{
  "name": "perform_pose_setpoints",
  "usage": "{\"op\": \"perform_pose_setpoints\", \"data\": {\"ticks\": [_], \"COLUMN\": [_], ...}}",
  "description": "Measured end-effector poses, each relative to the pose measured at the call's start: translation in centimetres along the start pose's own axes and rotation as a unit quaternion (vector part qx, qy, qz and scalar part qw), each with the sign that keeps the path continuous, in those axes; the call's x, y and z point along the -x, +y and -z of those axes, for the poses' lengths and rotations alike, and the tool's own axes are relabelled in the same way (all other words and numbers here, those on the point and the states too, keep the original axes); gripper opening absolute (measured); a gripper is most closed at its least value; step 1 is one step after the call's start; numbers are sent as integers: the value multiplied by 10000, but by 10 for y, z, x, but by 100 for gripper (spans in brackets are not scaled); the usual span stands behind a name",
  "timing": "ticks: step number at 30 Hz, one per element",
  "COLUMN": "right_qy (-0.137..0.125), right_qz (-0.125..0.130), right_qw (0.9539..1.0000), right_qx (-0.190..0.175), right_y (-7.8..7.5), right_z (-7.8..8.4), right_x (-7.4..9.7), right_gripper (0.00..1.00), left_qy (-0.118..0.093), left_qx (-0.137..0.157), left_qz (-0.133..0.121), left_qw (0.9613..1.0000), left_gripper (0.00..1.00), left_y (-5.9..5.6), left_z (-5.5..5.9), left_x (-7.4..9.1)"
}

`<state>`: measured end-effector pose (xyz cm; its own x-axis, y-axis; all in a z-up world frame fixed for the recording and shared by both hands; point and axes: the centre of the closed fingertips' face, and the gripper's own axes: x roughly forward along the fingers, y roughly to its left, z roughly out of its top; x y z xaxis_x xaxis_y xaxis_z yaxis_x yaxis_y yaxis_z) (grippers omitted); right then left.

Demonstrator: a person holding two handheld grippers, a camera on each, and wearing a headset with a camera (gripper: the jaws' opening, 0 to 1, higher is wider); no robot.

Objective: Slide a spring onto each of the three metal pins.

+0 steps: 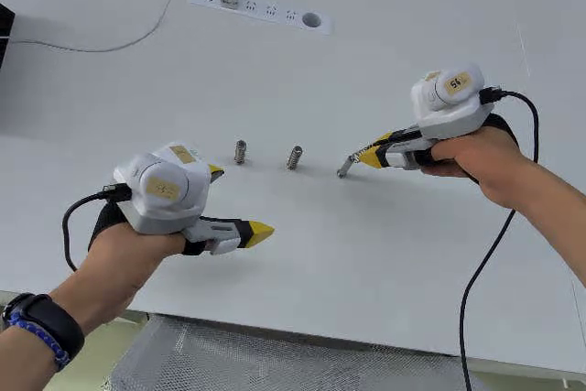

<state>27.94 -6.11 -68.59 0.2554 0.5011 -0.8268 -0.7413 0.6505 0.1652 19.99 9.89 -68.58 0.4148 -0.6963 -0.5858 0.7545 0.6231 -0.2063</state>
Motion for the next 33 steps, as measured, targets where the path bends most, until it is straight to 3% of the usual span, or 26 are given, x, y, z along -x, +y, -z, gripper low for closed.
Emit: {"op": "perform_pose_setpoints", "data": {"ticks": [33], "right_qy": [352], "right_qz": [-4], "right_qw": [9981], "right_qx": [513], "right_y": [2], "right_z": [-1], "right_x": [-21], "right_gripper": [13], "left_qy": [41], "left_qx": [160], "left_qz": [-77], "left_qw": [9998], "left_gripper": [69], "left_y": [10], "left_z": [6], "left_x": [8]}}
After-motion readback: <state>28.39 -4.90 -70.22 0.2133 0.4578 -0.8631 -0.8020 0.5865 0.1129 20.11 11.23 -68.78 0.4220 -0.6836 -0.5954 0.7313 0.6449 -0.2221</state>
